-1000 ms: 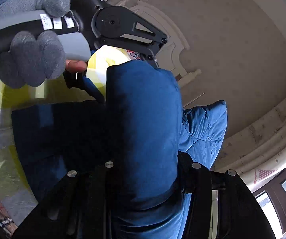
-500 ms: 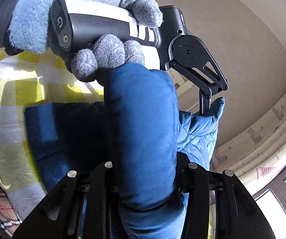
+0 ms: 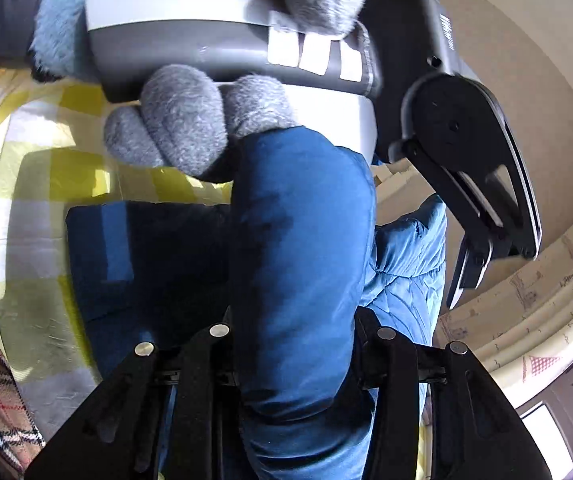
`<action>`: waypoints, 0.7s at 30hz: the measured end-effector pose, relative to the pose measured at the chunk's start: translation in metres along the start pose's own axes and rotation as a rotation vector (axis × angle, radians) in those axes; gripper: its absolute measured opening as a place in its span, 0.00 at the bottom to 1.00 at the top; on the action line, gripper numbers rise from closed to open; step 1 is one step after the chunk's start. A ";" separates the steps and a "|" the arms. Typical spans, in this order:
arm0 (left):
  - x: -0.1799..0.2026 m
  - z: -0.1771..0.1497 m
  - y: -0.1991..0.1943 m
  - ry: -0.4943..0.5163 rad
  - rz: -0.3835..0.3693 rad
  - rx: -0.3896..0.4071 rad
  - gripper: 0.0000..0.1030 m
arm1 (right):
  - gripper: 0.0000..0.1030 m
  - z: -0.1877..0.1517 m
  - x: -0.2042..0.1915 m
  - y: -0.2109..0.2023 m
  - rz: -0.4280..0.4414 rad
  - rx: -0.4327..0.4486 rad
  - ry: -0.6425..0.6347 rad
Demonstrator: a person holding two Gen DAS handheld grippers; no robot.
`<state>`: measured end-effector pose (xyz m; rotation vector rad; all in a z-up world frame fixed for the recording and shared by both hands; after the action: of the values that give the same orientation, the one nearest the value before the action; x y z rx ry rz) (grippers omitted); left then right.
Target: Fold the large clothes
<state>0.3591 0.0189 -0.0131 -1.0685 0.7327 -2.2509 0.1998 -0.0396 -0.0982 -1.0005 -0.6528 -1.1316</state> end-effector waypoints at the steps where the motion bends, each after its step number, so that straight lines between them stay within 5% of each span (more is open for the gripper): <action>1: 0.005 0.002 0.008 0.043 0.077 -0.041 0.98 | 0.41 -0.002 0.002 -0.001 -0.005 0.006 0.003; 3: -0.006 0.011 0.025 0.023 0.195 -0.111 0.98 | 0.41 -0.006 0.006 -0.005 -0.007 0.035 0.029; 4: -0.019 0.016 0.032 -0.031 0.176 -0.147 0.98 | 0.41 -0.009 0.006 -0.008 -0.017 0.045 0.029; 6: -0.048 0.023 0.039 -0.201 0.021 -0.192 0.98 | 0.43 -0.017 0.004 -0.016 -0.044 0.060 0.030; 7: -0.061 0.022 0.036 -0.271 -0.033 -0.169 0.93 | 0.43 -0.021 0.005 -0.021 -0.063 0.070 0.038; 8: -0.064 0.021 0.033 -0.293 -0.083 -0.145 0.71 | 0.47 -0.025 0.006 -0.029 -0.077 0.080 0.047; 11: -0.056 0.015 0.017 -0.253 -0.094 -0.067 0.46 | 0.78 -0.052 0.018 -0.047 -0.121 0.060 0.151; 12: -0.055 0.014 0.010 -0.253 -0.095 -0.040 0.43 | 0.85 -0.066 0.027 -0.052 -0.124 0.056 0.228; 17: -0.047 0.009 -0.018 -0.301 -0.139 0.067 0.33 | 0.88 -0.153 0.064 -0.049 -0.046 -0.106 0.561; 21: -0.042 0.008 -0.019 -0.304 -0.123 0.078 0.31 | 0.87 -0.174 0.069 -0.043 0.038 -0.140 0.717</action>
<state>0.3842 0.0582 -0.0179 -1.4095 0.4595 -2.1282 0.1718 -0.2300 -0.1019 -0.6447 0.0216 -1.4041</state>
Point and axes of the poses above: each gripper's, at about its wrist camera, not at the fingertips, and y roughly the way its jaws point, x to its right, z to its top, the point moved 2 cm from there along y, roughly the way its jaws point, and after that the axes turned 6 degrees about -y, right-handed, at the moved point
